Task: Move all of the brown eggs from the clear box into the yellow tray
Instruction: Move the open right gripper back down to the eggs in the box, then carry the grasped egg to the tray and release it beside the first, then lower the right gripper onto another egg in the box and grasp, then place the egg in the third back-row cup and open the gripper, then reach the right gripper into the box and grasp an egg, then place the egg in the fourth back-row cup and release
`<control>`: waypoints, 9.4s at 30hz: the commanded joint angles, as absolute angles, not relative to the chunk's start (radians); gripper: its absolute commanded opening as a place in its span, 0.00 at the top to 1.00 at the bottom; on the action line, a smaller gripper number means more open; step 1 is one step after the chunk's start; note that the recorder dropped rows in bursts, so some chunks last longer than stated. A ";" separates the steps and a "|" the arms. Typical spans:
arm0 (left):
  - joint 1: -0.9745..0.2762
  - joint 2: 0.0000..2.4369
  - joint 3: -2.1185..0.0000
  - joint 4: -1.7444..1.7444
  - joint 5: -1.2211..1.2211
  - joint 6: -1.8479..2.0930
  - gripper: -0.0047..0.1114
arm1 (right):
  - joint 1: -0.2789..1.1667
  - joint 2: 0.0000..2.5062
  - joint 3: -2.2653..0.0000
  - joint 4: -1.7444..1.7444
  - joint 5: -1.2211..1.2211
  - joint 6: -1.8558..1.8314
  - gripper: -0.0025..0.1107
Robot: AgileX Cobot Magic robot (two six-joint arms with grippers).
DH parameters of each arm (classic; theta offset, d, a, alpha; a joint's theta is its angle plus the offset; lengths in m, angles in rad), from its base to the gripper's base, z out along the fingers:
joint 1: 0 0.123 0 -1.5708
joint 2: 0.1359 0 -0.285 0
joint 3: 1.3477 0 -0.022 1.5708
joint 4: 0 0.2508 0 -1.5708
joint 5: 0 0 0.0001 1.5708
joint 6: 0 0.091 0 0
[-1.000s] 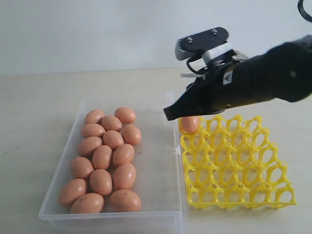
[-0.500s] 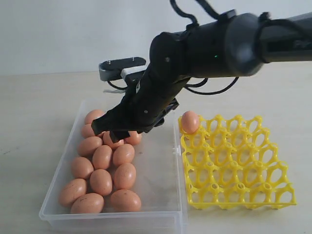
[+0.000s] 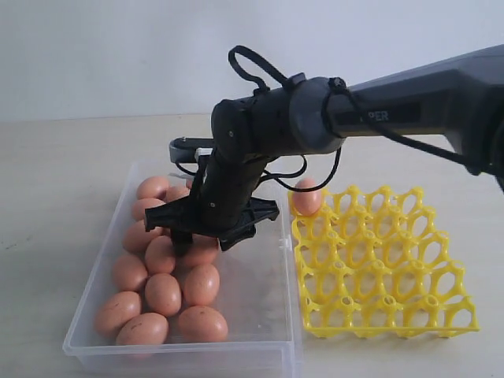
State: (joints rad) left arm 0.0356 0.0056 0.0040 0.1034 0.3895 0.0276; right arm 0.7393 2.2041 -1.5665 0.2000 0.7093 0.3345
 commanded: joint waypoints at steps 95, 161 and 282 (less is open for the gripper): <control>0.030 0.000 0.000 0.101 0.380 0.023 0.96 | 0.663 2.094 -1.496 0.228 0.543 0.185 0.43; 0.030 0.000 0.000 0.101 0.380 0.023 0.96 | 0.276 1.852 -0.962 -0.400 0.160 0.053 0.98; 0.030 0.000 0.000 0.101 0.380 0.023 0.96 | 0.184 1.749 -0.668 0.000 -0.478 0.028 0.98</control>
State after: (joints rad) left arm 0.0356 0.0056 0.0040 0.1034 0.3895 0.0276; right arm 0.1890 1.7226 -0.6717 0.0000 -0.4305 0.0217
